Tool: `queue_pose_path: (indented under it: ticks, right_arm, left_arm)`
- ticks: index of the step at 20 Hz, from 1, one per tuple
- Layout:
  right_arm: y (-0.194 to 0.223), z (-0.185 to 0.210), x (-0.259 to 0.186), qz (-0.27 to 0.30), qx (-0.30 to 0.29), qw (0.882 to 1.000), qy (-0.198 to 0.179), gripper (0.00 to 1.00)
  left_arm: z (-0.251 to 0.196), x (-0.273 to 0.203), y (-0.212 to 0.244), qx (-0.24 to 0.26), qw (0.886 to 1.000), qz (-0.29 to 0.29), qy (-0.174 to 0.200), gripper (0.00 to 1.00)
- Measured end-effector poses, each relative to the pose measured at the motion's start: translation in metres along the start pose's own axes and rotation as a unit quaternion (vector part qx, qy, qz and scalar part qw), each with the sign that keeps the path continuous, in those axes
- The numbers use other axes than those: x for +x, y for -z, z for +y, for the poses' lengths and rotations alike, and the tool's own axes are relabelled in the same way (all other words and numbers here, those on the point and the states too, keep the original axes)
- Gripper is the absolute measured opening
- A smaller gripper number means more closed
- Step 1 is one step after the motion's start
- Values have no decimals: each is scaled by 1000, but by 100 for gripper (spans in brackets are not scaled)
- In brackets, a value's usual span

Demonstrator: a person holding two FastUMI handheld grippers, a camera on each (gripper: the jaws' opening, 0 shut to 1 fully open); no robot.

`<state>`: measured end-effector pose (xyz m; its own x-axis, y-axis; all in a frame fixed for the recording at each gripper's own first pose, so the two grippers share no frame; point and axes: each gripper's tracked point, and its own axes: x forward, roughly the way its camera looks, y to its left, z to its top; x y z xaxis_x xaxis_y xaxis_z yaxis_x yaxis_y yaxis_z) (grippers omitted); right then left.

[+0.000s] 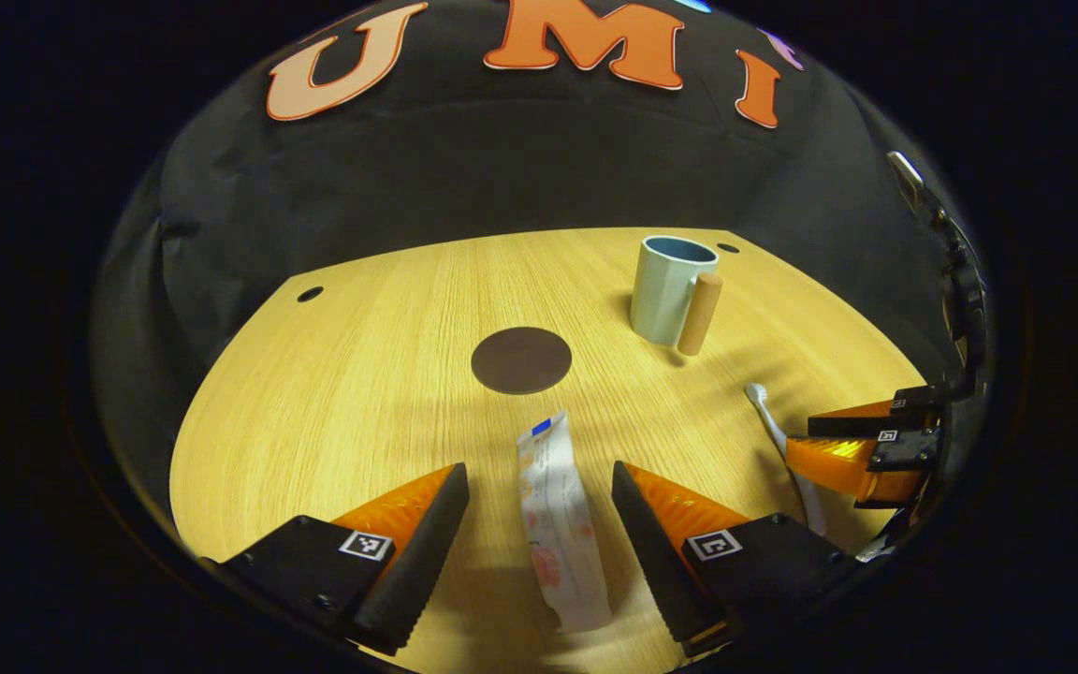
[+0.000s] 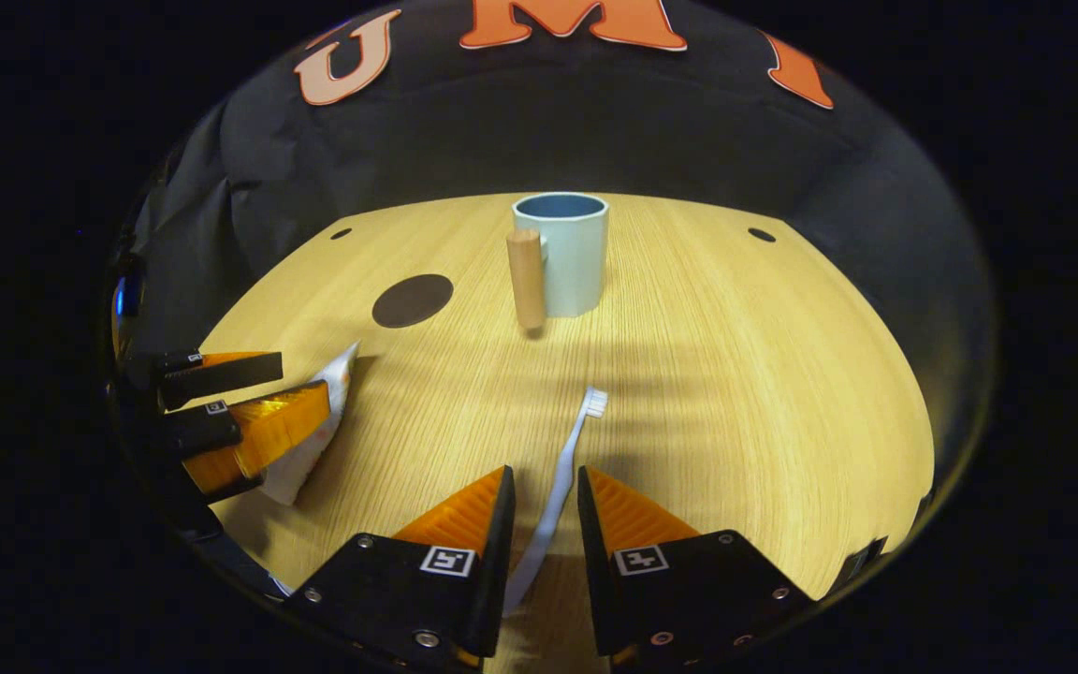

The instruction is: Put the toothbrush and toothpaste on the desktop into the cup, then pick up the cup and place it on the coaster on the desktop.

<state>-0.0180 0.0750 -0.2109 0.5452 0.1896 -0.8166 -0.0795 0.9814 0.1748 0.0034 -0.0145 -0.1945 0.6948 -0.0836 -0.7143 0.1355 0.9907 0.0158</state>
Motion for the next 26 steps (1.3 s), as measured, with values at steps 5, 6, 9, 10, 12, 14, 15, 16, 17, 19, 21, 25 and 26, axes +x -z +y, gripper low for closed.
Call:
queue_pose_path:
  ticks: [5,6,9,10,12,14,15,16,17,19,21,25,26]
  right_arm:
    - [2,0,-1,21,-7,1000,13,29]
    - [0,-2,-4,15,-11,1000,16,31]
    - [-2,-7,-2,12,-11,1000,23,21]
    - [-2,-7,-1,11,-10,1000,23,14]
    - [-5,-7,-2,7,-3,1000,26,10]
    - [-6,-7,-1,1,-9,999,31,10]
    - [-8,-5,2,-2,-7,1000,30,8]
    - [-8,1,3,-4,-8,1000,25,6]
    - [-9,3,4,-5,-9,1000,19,6]
    - [-10,9,3,-7,-10,1000,7,5]
    - [-14,11,-1,-16,-7,1000,0,5]
    - [-30,11,-12,-41,-5,999,-6,5]
    - [-34,10,-15,-47,-6,999,-5,5]
  left_arm:
    - [-1,15,21,-10,999,43,9,98]
    - [0,18,24,-13,999,48,7,98]
    - [3,20,22,-10,999,50,-1,91]
    - [4,21,19,-7,999,51,-3,82]
    - [-3,18,14,-3,999,50,5,79]
    - [-9,17,8,-10,999,49,6,59]
    - [-10,13,6,-13,999,50,10,58]
    - [-6,8,2,-15,999,47,8,53]
    - [-4,5,-1,-27,998,52,11,46]
    - [8,4,-8,-34,998,48,18,27]
    - [21,11,3,-40,998,46,21,23]
    - [26,-3,0,-45,998,34,21,21]
    - [19,-10,-3,-46,998,31,21,21]
